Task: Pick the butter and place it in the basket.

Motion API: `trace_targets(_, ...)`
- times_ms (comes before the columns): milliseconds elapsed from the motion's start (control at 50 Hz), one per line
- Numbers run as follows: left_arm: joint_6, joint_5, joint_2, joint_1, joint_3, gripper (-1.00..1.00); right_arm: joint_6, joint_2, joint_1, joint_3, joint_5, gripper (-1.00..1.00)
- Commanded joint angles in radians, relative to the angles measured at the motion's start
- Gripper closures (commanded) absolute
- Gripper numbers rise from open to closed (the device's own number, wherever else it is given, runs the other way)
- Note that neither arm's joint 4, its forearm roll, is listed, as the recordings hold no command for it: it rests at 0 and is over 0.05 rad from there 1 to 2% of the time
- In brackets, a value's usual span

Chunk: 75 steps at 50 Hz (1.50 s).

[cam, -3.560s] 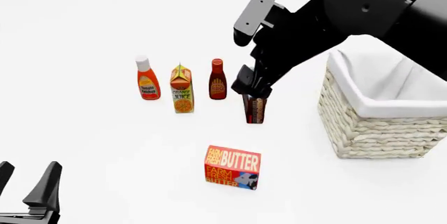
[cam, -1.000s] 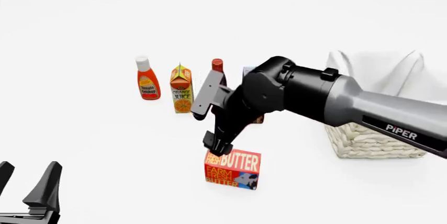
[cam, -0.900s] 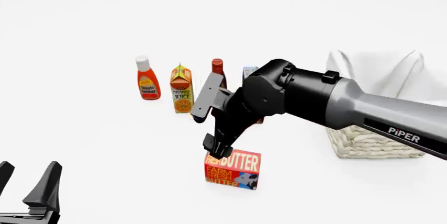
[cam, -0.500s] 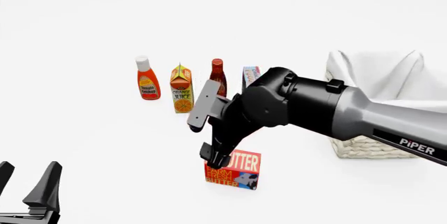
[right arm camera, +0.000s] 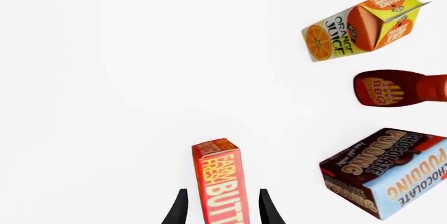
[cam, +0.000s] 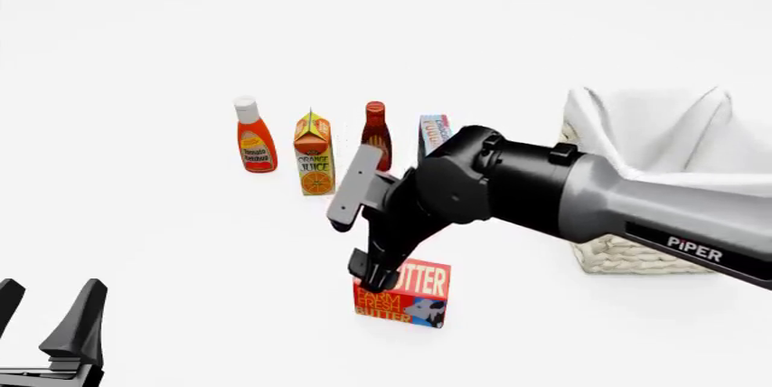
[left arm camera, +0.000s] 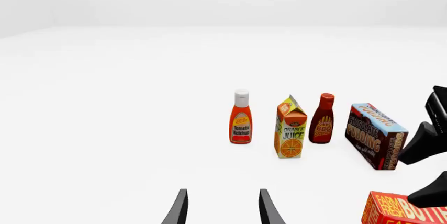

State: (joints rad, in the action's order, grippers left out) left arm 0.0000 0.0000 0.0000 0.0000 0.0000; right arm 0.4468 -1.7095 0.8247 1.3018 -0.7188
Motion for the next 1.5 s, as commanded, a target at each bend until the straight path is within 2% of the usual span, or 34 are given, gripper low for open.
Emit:
trace_targets(20,0.0,0.0,0.0,0.0,0.0,-1.0,-0.002,-0.008,-0.004,-0.015,0.017,-1.0)
trace_targets(520,0.0,0.0,0.0,0.0,0.0,-1.0,-0.006,-0.027,-0.013,-0.052,0.049,-1.0)
trace_targets(1140,0.0,0.0,0.0,0.0,0.0,-1.0,0.013,-0.068,-0.047,-0.021,0.055,-1.0)
trace_targets(1500,0.0,0.0,0.0,0.0,0.0,-1.0,-0.004,-0.06,-0.028,-0.045,0.074,-1.0)
